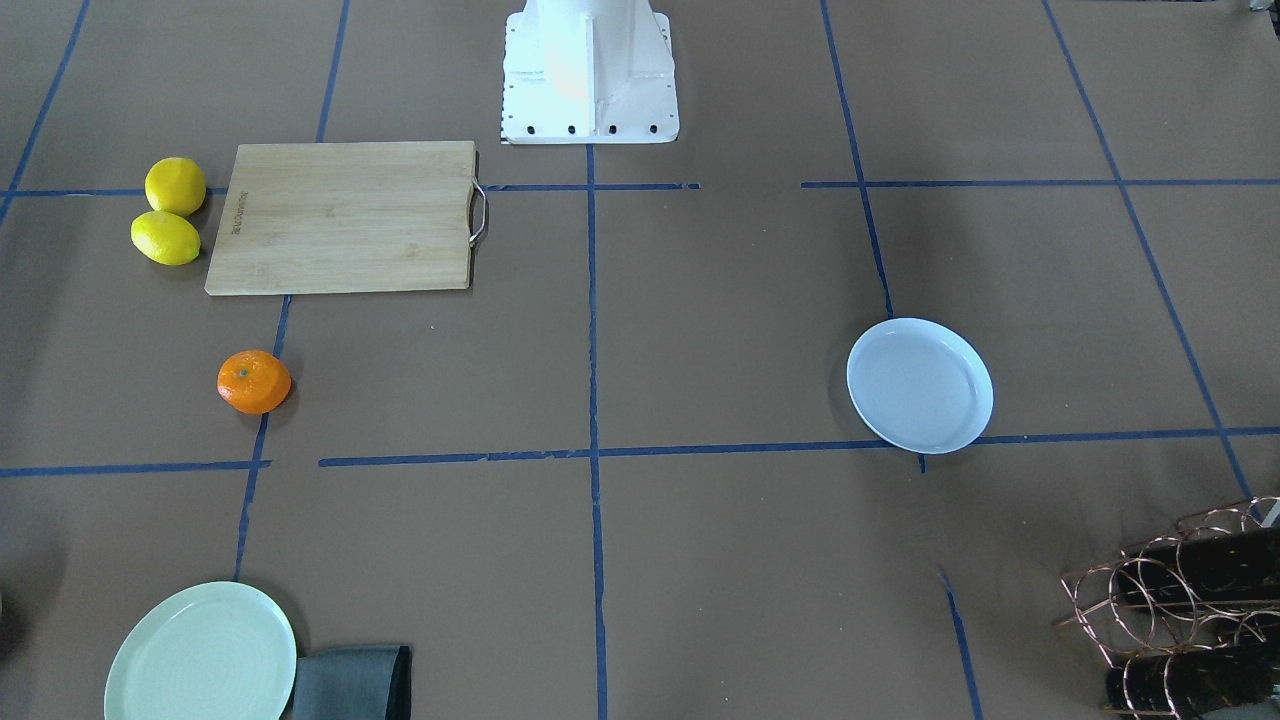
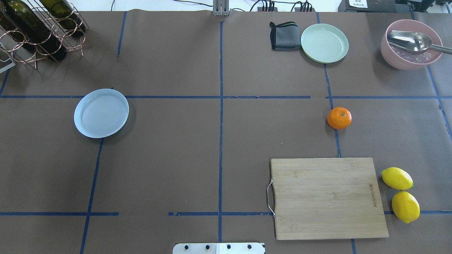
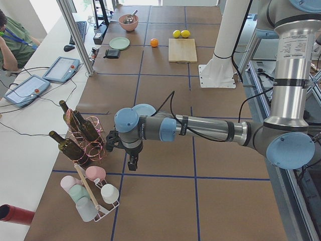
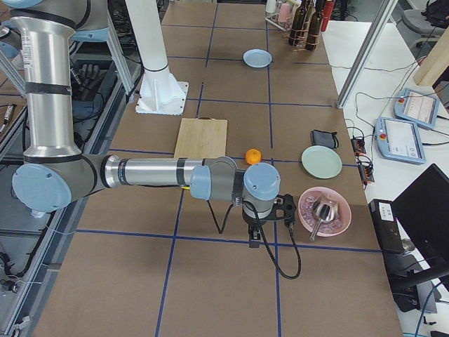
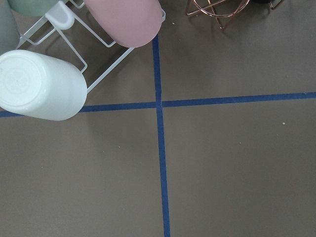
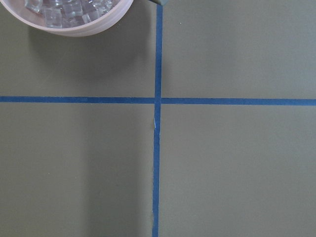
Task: Pick orange to plate
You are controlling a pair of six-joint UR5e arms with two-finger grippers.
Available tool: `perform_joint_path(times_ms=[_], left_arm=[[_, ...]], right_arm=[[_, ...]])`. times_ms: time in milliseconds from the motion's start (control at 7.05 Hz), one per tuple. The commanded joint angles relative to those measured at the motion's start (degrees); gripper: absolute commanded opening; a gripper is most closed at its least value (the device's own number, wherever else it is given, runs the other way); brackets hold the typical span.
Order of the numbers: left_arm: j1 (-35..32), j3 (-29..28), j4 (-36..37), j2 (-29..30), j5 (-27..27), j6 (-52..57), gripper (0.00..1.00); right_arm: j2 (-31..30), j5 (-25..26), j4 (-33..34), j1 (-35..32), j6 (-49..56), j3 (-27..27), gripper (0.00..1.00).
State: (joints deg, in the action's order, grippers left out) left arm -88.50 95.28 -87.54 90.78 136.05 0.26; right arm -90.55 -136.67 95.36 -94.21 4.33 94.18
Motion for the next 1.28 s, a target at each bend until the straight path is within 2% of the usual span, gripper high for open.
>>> perform_joint_path(times_ms=[0, 426, 568, 851, 1135], left_arm=[[0.0, 0.35, -0.09, 0.01, 0.0, 0.0, 1.0], [0.61, 1.67, -1.83, 2.2, 0.09, 0.01, 1.0], [1.14, 2.19, -4.98, 3.26, 0.44, -0.35, 1.0], [2.19, 2.19, -5.53, 4.14, 0.53, -0.52, 1.0], [4.2, 1.06, -9.03, 5.46, 0.35, -5.35, 1.0]], right_arm=[[0.45, -0.17, -0.09, 0.0, -0.11, 0.21, 1.0], [1.07, -0.26, -2.44, 0.08, -0.29, 1.96, 1.0], [2.55, -0.52, -2.63, 1.39, -0.29, 2.41, 1.0], [8.34, -0.09, -2.72, 3.67, -0.2, 1.8, 1.0], [8.11, -0.7, -2.81, 4.65, -0.12, 1.71, 1.0]])
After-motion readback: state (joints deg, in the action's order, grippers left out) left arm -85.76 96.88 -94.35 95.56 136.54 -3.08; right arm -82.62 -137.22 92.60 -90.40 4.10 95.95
